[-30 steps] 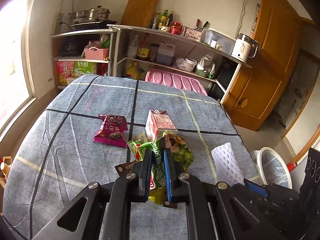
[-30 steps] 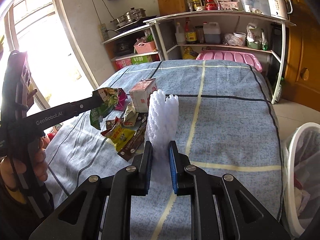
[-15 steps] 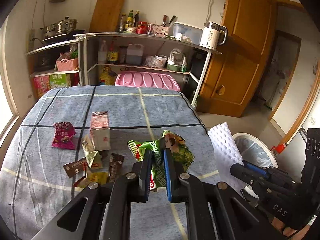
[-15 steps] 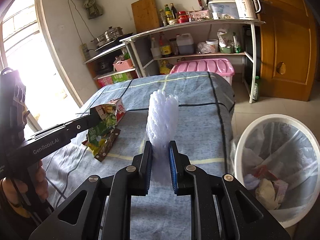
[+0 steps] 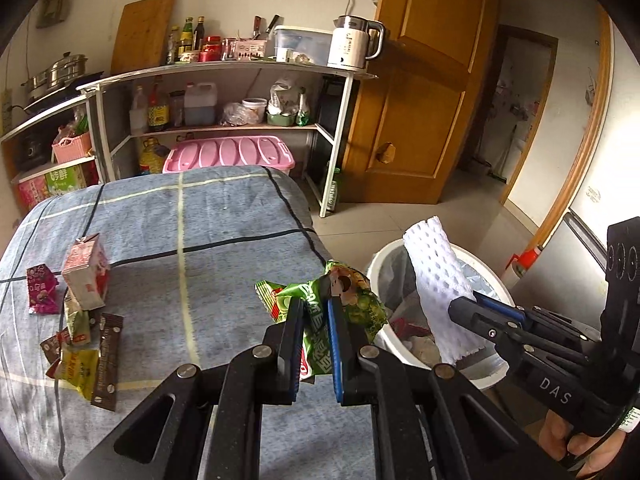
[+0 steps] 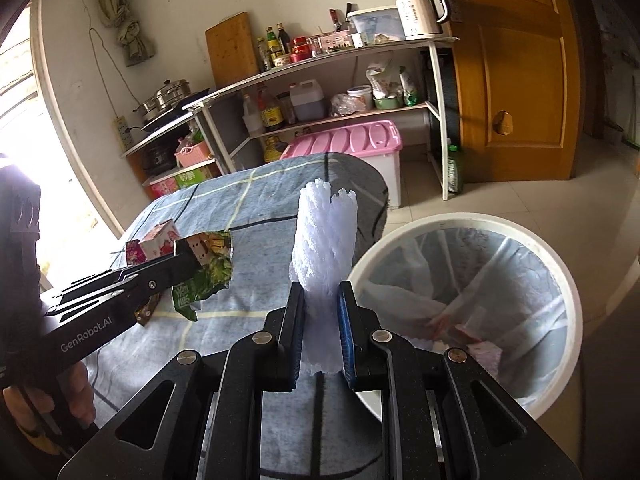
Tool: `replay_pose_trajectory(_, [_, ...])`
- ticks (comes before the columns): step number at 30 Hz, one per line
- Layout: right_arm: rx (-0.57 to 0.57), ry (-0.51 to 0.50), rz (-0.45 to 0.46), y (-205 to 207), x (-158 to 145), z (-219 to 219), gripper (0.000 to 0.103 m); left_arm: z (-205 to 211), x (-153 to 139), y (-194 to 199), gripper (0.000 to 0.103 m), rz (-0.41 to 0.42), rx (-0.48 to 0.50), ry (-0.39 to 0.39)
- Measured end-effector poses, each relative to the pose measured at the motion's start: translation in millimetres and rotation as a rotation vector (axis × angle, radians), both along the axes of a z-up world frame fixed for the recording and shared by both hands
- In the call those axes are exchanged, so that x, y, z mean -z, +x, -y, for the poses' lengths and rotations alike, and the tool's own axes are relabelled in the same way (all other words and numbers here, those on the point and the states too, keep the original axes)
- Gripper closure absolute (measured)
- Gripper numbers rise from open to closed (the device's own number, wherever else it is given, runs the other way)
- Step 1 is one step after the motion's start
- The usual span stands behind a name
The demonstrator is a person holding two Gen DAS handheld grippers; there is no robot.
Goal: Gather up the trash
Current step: 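Carry the foam sleeve and green snack bag over the bin while both tools open to drop them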
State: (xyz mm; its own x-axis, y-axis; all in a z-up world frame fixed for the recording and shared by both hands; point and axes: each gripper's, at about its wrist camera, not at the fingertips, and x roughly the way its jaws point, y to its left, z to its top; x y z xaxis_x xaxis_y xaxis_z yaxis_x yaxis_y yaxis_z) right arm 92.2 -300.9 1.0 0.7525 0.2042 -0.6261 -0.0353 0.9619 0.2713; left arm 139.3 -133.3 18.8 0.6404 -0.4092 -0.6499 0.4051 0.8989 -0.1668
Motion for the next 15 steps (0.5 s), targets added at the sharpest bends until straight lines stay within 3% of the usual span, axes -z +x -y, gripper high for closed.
replay_pose_trajectory(15, [0.169, -0.024, -0.048, -10, 16, 80, 0.086, 95, 16, -7, 0.091, -0.014, 0.145, 0.026])
